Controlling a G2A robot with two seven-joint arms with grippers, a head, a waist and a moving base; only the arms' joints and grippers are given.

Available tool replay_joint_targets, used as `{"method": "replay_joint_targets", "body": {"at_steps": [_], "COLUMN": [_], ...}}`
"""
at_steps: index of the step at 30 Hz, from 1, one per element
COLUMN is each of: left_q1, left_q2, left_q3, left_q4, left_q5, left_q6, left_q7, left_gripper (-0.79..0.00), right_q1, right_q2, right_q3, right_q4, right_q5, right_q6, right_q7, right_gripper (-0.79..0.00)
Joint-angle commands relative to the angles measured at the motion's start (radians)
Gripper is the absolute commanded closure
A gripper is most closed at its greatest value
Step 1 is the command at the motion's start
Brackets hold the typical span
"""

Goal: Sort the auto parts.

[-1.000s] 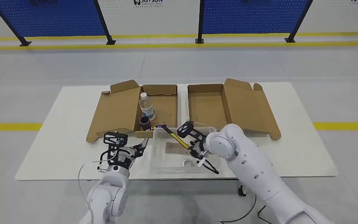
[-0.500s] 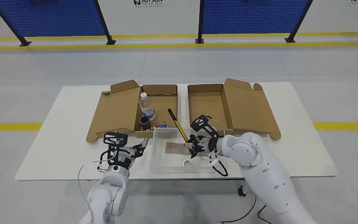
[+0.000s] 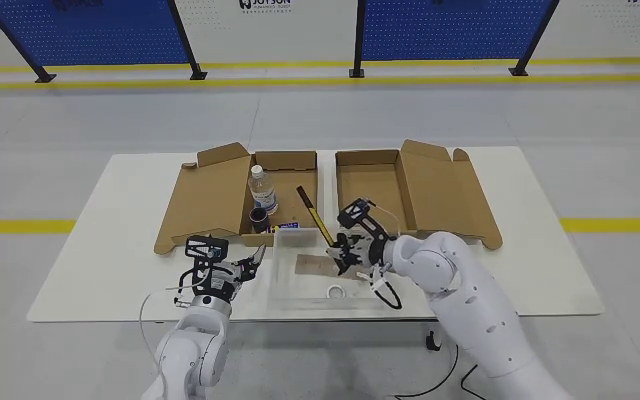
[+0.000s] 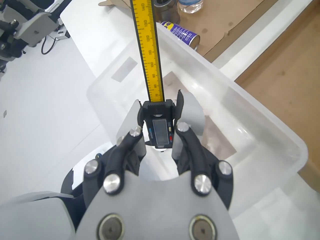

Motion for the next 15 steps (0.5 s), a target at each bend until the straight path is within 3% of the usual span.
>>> {"method": "replay_joint_targets", "body": {"at_steps": [1,9,15], "left_q1": [0.0,0.0,0.0], "left_q2": [0.0,0.0,0.0], "left_q3": [0.0,0.0,0.0], "left_q4": [0.0,0.0,0.0], "left_q5": [0.0,0.0,0.0], "left_q6": [0.0,0.0,0.0], "left_q7": [0.0,0.0,0.0], "left_gripper": [-0.785,-0.785,-0.785], "right_q1": [0.006,0.052,0.095], "right_q2": [0.002,0.005,-0.004], "right_q3": [0.009,0.047,0.051], "right_q4": [-0.01,-0.042,0.017], "right_q5": [-0.012,-0.079,-0.082], "right_q6": [0.014,0.147,0.265], "right_q7": [-0.008,-0.039,-0.072], "right_gripper": [0.0,0.0,0.0]}}
